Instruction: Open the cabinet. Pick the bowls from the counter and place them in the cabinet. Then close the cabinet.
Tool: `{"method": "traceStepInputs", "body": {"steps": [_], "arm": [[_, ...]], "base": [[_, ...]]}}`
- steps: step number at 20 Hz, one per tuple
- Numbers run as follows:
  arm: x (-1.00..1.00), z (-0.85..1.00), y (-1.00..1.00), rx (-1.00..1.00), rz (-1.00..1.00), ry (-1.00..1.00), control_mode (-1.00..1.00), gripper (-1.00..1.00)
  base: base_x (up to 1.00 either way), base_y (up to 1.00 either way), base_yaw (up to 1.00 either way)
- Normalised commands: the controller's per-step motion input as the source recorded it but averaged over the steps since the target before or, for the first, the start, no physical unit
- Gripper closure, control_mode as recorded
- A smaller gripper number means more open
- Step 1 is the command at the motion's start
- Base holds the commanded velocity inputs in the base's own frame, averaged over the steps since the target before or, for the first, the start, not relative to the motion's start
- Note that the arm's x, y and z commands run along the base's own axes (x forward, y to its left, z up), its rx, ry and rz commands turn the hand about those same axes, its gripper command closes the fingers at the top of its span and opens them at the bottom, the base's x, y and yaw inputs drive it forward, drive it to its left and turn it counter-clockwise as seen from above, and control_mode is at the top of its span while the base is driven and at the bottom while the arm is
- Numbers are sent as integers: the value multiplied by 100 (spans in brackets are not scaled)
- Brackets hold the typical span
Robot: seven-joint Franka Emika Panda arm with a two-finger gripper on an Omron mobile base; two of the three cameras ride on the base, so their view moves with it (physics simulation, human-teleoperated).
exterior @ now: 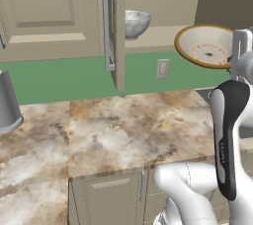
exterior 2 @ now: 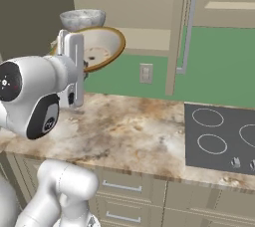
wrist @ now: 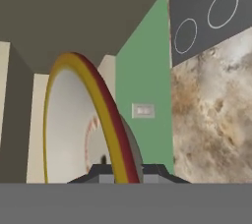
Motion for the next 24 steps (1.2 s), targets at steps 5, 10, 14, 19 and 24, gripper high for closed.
{"method": "traceStepInputs", "body": {"steps": [5, 10, 14, 19, 24], "arm": [[54, -10, -5, 0, 3, 0, -100, 100], [57, -7, -2, 0, 2, 0, -100, 100], [61, -4, -4, 0, 2, 0, -100, 100], [53, -3, -23, 1, 1, 0, -100, 100], [53, 0, -25, 3, 0, 0, -100, 100]], "base": [[0, 0, 0], [0, 0, 0], [0, 0, 0], [0, 0, 0], [0, 0, 0]]}}
